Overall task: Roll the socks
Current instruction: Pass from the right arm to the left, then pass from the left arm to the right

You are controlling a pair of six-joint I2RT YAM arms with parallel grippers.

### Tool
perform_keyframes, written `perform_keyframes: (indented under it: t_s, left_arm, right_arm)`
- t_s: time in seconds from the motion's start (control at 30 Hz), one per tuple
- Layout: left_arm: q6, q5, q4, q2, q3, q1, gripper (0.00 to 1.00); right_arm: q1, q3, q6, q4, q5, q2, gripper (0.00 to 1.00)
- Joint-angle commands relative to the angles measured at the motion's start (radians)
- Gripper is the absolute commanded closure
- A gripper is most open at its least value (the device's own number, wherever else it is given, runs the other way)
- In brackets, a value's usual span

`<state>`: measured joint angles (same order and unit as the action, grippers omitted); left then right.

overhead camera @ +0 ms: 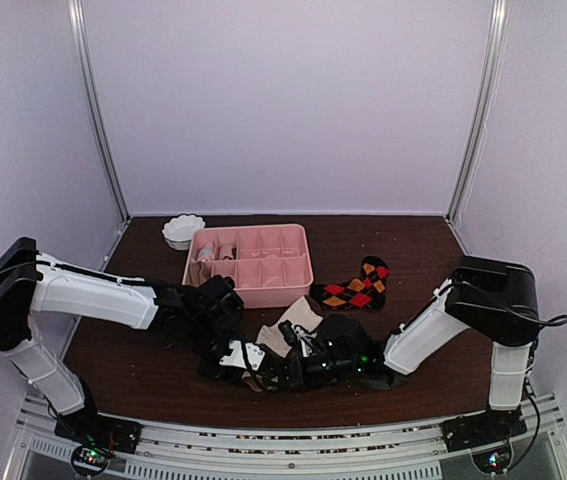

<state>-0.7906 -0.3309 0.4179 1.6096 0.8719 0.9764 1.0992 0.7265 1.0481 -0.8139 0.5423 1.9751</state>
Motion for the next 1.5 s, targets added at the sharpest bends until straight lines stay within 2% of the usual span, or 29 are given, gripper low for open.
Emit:
perform_keyframes:
  t_s: [0.0,0.1,0.17,0.33,0.4,0.5,0.67,0.77,0.83,0.87,0.9,0.93,0.97,1.03,1.1,1.2,1.3,1.4,1.47]
  left_arm:
    - [0.028,-0.026,-0.025,0.01,-0.024,0.011,0.62]
    - [0.032,-0.007,-0.035,0.016,-0.022,0.011,0.65]
    - [0.037,0.011,-0.04,0.026,-0.016,0.011,0.71]
    - [0.055,0.032,-0.032,0.042,0.007,0.011,0.99]
    - [0.064,0.015,-0.01,0.045,0.02,0.01,1.0]
    - [0.075,-0.03,0.031,0.05,0.043,0.002,1.0]
    - [0.084,-0.09,0.088,0.074,0.086,-0.025,1.0]
    - [0.084,-0.128,0.129,0.097,0.119,-0.047,1.0]
    - [0.082,-0.152,0.152,0.113,0.139,-0.057,1.0]
    - [0.079,-0.159,0.16,0.119,0.146,-0.06,1.0]
    - [0.079,-0.162,0.168,0.125,0.152,-0.062,1.0]
    - [0.076,-0.165,0.174,0.127,0.156,-0.062,1.0]
    - [0.075,-0.166,0.178,0.129,0.16,-0.062,1.0]
    - [0.075,-0.165,0.183,0.128,0.162,-0.062,1.0]
    - [0.075,-0.163,0.186,0.123,0.162,-0.062,1.0]
    - [0.077,-0.164,0.192,0.117,0.16,-0.062,1.0]
    - [0.077,-0.168,0.2,0.115,0.162,-0.062,1.0]
    - [0.076,-0.169,0.202,0.115,0.162,-0.063,1.0]
    - [0.077,-0.171,0.204,0.115,0.163,-0.064,1.0]
  right_arm:
    - [-0.006,0.002,0.008,-0.043,-0.002,0.013,1.0]
    - [-0.007,0.003,0.011,-0.048,0.0,0.014,1.0]
    - [-0.006,0.003,0.012,-0.05,0.001,0.015,1.0]
    - [-0.006,0.001,-0.003,-0.038,-0.006,0.008,0.98]
    - [-0.006,-0.009,-0.03,-0.009,-0.027,-0.008,0.9]
    - [-0.005,-0.043,-0.091,0.019,-0.076,-0.052,0.7]
    - [0.013,-0.157,-0.254,0.021,-0.229,-0.185,0.55]
    - [0.077,-0.179,-0.43,0.184,-0.423,-0.307,0.51]
    - [0.134,-0.176,-0.547,0.338,-0.594,-0.4,0.43]
    - [0.158,-0.18,-0.573,0.386,-0.675,-0.43,0.36]
    - [0.172,-0.196,-0.584,0.418,-0.742,-0.463,0.24]
    - [0.18,-0.214,-0.584,0.438,-0.803,-0.49,0.03]
    - [0.183,-0.236,-0.573,0.452,-0.861,-0.522,0.0]
    - [0.18,-0.281,-0.532,0.479,-0.999,-0.576,0.0]
    - [0.139,-0.316,-0.461,0.54,-1.012,-0.628,0.0]
    - [0.087,-0.455,-0.472,0.33,-0.94,-0.716,0.0]
    - [0.119,-0.426,-0.579,0.347,-0.851,-0.719,0.0]
    - [0.177,-0.339,-0.684,0.379,-0.743,-0.617,0.16]
    - [0.202,-0.327,-0.752,0.245,-0.645,-0.53,0.26]
